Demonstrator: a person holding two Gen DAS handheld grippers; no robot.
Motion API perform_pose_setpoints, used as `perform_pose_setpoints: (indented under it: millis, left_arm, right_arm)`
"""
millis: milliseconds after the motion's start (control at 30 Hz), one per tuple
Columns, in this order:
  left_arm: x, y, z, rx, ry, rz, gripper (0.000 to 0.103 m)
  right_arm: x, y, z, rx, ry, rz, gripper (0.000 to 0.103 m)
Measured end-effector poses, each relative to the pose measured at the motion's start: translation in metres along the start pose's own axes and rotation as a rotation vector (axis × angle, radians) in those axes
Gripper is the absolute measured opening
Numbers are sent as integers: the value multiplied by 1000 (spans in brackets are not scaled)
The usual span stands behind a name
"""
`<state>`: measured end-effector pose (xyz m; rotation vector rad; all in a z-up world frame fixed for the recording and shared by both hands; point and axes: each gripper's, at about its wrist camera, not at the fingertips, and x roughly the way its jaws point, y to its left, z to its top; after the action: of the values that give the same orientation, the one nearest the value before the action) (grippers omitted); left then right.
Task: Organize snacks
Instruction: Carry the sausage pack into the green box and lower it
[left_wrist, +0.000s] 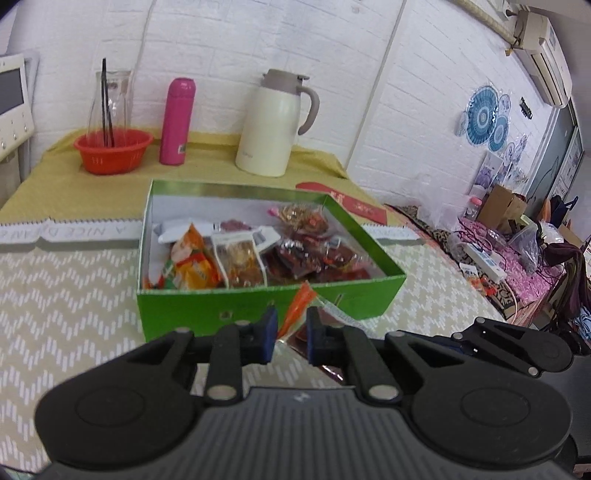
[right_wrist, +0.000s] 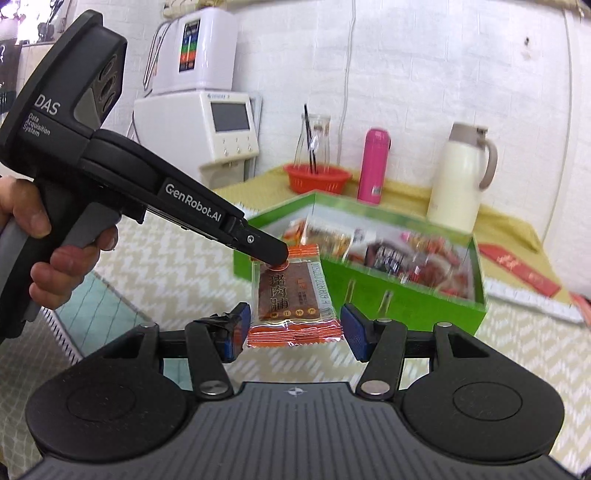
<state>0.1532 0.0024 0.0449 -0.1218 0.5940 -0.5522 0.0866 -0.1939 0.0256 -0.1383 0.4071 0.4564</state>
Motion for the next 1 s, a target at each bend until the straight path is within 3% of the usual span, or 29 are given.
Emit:
perform_pose_setpoints:
  millis: [167,367,633,767,800,833,867,900,1000]
  left_arm:
    - [18,3,33,5,-36,1,4]
    - [63,14,62,-14,-19,-3,4]
    - [113,28,75,-39,21,18,4]
    - [124,32,77,-14,4,38,6]
    - [125,33,77,-14,-7,45,8]
    - [125,35,76,-18,-14,48,32]
    - [124,37,75,-33,-22,54,64]
    - [122,39,74,-55,-44,60,63]
    - [117,43,73,-87,-65,67,65]
  right_arm:
    - [13,-21,19,-17,-66,-26,91]
    - [42,-52,30,14,-96,-37,92]
    - [80,-81,27,64,-74,-31,92]
    - [93,-86,25,71,-71,-32,92]
    - [96,-88,24,75,-75,-29,93]
    - [99,-89,23,74,-78,-27,93]
    - [100,-88,22,67,-80,-27,97]
    - [102,-88,22,58,-79,-35,103]
    - [102,-87,19,60,-91,-51,103]
